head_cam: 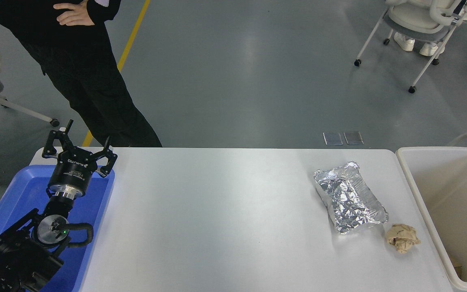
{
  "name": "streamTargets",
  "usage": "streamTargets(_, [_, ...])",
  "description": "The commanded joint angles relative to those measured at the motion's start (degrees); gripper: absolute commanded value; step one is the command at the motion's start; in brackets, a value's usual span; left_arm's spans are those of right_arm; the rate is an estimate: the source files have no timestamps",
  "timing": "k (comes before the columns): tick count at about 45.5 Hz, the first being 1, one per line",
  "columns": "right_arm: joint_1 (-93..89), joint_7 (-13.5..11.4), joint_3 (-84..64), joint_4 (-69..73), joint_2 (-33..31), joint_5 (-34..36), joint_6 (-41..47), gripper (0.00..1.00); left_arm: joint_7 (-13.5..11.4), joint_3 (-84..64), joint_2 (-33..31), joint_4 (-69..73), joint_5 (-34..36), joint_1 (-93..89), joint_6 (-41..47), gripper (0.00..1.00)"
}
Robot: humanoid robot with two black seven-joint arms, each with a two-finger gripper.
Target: Pick up paper cup place in dustbin
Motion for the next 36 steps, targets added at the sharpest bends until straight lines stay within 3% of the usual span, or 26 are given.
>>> streamTargets(1, [11.6, -0.1, -1.7, 22.1, -10.1, -0.4, 1.1, 1.0, 0.0, 0.0, 0.0, 0.0, 0.0, -0.1, 0.0, 1.0])
streamTargets(8, [31.1, -0.1, -18.8, 38.6, -13.7, -0.1, 4.8, 1.0, 0.1, 0.1, 0.0, 0.0, 0.0, -0.1, 0.0, 1.0])
streamTargets(18, [62.0, -0.1, -43.8, 53.4, -7.4, 0.0, 16.1, 1.0, 0.1, 0.2, 0.0, 0.0, 0.0, -0.2, 0.0, 1.0])
streamTargets(23, [71.2, -0.1, -46.9, 54.7, -2.4, -0.1, 31.3, 1.0, 0.1, 0.3, 0.0, 0.0, 0.0, -0.2, 0.0, 1.0])
streamTargets(28, [76.2, 0.0, -45.5, 54.7, -1.6, 0.0, 45.0, 1.0, 0.1, 0.3, 0.0, 0.0, 0.0, -0.2, 0.0, 1.0])
streamTargets(31, [78.2, -0.1, -43.7, 54.7, -1.4, 0.0, 49.6, 1.0, 0.1, 0.3, 0.0, 0.0, 0.0, -0.1, 0.0, 1.0])
streamTargets(36, [81.8, 0.0, -42.9, 55.4, 1.6, 0.0, 49.6, 1.0, 0.1, 0.3, 0.0, 0.0, 0.0, -0.1, 0.0, 1.0])
